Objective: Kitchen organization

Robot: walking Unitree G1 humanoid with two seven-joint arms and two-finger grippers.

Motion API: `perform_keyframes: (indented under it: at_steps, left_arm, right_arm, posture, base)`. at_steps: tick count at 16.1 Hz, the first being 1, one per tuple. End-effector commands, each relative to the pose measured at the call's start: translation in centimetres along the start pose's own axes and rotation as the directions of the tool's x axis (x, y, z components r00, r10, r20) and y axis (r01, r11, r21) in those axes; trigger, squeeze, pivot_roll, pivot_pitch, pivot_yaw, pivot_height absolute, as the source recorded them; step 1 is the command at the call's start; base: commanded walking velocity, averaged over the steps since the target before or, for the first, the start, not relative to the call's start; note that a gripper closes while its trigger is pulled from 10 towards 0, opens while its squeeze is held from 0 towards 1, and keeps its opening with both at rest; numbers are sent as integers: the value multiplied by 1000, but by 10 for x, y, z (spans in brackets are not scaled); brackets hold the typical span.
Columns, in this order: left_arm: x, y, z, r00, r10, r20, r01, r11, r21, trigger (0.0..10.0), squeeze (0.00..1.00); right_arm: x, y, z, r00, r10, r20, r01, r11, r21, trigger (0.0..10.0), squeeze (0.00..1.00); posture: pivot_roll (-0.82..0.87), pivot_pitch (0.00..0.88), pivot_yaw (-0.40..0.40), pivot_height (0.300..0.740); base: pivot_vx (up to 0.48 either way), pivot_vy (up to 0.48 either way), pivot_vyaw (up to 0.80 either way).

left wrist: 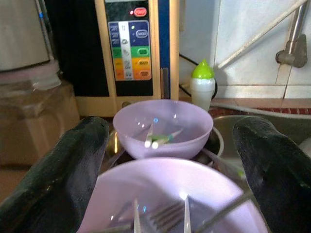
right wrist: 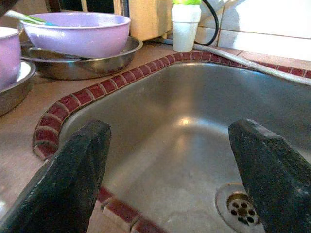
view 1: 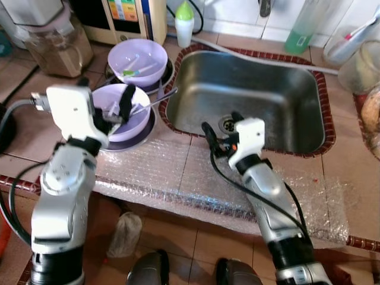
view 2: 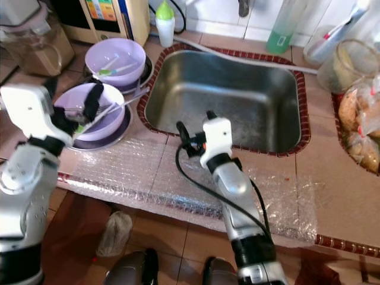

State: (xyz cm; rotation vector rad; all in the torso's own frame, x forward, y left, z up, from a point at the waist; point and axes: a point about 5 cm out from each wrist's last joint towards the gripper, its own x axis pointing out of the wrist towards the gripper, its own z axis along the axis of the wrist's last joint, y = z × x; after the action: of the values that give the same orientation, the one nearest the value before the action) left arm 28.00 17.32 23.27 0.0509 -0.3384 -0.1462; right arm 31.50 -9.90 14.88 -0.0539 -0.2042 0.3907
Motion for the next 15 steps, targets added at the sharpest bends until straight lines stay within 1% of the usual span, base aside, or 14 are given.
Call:
perform_keyframes:
  at_steps: [1, 3, 4, 5, 6, 7, 8, 10, 13, 15]
  left_arm:
    - [2, 1, 4, 1000, -3, 6, 3, 1000, 6, 10000, 0]
    - [11, 0, 9, 1000, -1, 29, 1, 1000, 8, 10000, 0]
    - [20, -1, 15, 999, -5, 54, 4, 1000, 17, 10000, 0]
    - [23, 0, 21, 997, 0, 75, -2, 1000, 19, 10000, 0]
    - [30, 1, 24, 996, 6, 87, -8, 1000, 23, 10000, 0]
    - [30, 1, 24, 996, 6, 87, -8, 1000, 23, 10000, 0]
    - [36, 2, 26, 995, 11, 102, -13, 1000, 26, 10000, 0]
    - [40, -2, 24, 994, 8, 112, -12, 999, 35, 10000, 0]
    - [40, -7, 17, 994, 15, 111, -19, 999, 30, 10000, 0]
    - [41, -11, 19, 990, 23, 138, -25, 1000, 17, 10000, 0]
  right_arm:
    - [4, 0, 3, 1000, 4, 12, -4, 1000, 0, 10000, 0]
    - [11, -3, 8, 999, -1, 33, 1, 1000, -4, 10000, 0]
    - [17, -5, 13, 999, -9, 54, 10, 1000, -8, 10000, 0]
    - [18, -6, 17, 997, -12, 73, 13, 1000, -13, 10000, 0]
    - [23, -9, 19, 997, -13, 82, 15, 1000, -18, 10000, 0]
    - [23, -9, 19, 997, -13, 82, 15, 1000, -18, 10000, 0]
    - [25, -12, 19, 996, -22, 87, 24, 999, -22, 10000, 0]
    - [27, -18, 19, 995, -43, 95, 46, 999, -28, 10000, 0]
    - [25, -23, 17, 994, -56, 94, 60, 998, -36, 10000, 0]
    - [24, -23, 17, 994, -48, 102, 54, 997, -50, 10000, 0]
  posture:
    - [63, 242, 30, 740]
    - [65, 214, 31, 740]
    - [64, 173, 31, 740]
    - [67, 153, 32, 740]
    - [68, 128, 33, 740]
    - [68, 128, 33, 740]
    - [64, 90, 41, 740]
    - [57, 45, 37, 740]
    - [50, 12, 26, 740]
    - [42, 0, 13, 740]
  base:
    - [0, 0, 0]
    - [0, 0, 0]
    - [0, 0, 0]
    - [0, 0, 0]
    - [0, 0, 0]
    - [0, 0, 0]
    - [0, 0, 0]
    - [0, 0, 0]
    - [0, 0, 0]
    - [0, 0, 0]
